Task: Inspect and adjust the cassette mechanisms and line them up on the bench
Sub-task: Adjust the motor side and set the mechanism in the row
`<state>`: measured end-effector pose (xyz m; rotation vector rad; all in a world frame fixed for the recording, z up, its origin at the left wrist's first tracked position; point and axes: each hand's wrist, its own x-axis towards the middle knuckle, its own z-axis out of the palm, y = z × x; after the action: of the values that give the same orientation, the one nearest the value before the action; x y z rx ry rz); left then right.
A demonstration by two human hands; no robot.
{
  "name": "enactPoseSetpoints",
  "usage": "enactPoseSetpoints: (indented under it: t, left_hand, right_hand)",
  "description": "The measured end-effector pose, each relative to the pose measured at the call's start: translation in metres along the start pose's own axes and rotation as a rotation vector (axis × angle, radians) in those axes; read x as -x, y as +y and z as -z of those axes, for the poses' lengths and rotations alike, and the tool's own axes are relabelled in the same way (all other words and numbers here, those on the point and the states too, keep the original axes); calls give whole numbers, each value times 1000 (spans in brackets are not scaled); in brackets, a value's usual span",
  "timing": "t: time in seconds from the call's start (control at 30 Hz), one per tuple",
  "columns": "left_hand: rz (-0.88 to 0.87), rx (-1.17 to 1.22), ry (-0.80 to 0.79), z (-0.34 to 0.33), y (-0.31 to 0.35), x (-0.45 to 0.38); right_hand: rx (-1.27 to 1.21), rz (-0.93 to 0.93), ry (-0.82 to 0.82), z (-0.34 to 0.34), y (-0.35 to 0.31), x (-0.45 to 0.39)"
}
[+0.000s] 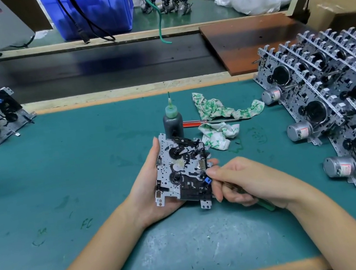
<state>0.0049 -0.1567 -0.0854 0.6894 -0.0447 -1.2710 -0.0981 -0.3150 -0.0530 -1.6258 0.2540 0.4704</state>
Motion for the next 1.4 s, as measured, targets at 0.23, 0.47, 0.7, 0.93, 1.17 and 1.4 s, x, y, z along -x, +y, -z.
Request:
enactPoseSetpoints:
  t: [0.23,0.47,0.7,0.93,1.17,1.4]
  left_hand:
    - [7,-26,30,5,-1,-1]
    - [-5,-49,48,5,-1,-1]
    - [16,-28,51,3,-1,0]
    - [6,-54,85,3,-1,0]
    - [7,-84,124,1,0,1]
    - [-12,-102,180,-3,-1,0]
  right_hand:
    - [78,-16,-18,1,-1,3]
    - [91,-8,-16,-1,-2,2]
    - [37,16,-29,2,1,1]
    - [-5,-30,-27,2,3,0]
    - [98,-22,49,-3,1,-1]
    - [211,-57,58,-1,0,-3]
